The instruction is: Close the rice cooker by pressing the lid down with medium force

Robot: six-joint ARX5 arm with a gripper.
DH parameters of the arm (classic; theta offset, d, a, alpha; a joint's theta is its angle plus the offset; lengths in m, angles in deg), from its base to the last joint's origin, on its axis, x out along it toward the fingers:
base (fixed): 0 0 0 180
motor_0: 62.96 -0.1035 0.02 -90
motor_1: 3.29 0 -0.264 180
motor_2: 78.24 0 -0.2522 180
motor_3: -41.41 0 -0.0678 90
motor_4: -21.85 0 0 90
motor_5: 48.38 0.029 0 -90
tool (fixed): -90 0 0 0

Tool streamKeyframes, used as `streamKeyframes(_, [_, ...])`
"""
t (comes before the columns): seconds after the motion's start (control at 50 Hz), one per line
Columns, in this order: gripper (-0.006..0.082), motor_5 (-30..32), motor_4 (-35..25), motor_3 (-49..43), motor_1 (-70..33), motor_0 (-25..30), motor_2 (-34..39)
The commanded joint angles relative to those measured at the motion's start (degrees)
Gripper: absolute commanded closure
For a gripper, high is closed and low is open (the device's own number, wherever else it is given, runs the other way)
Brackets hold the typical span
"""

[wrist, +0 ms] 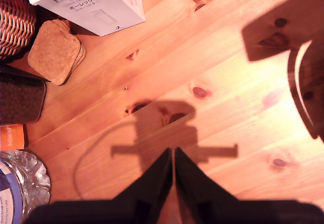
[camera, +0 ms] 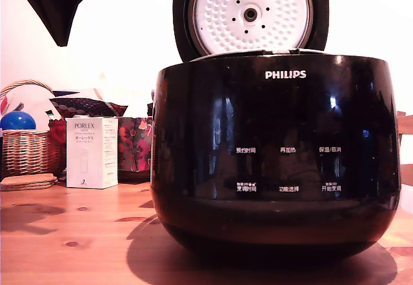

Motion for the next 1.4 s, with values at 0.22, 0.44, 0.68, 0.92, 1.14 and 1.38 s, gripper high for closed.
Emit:
streamKeyframes(0.22, [0.0791,-0.28,0.07,1.16,0.90,-3.93,0.13])
streamKeyframes(0.44, [0.0790,-0.22,3.21,8.11,0.92,-5.68,0.04])
streamKeyframes(0.68, [0.0791,-0.87,0.09,21.92,0.92,-5.79,-0.39])
streamKeyframes(0.92, [0.0791,-4.13,-14.75,31.87,0.90,-5.20,-0.39])
streamKeyframes(1.14, [0.0791,-12.83,-27.80,40.74,0.83,-5.20,-0.39])
streamKeyframes(1.38, [0.0791,-19.37,-37.29,48.48,-1.07,-5.20,-0.39])
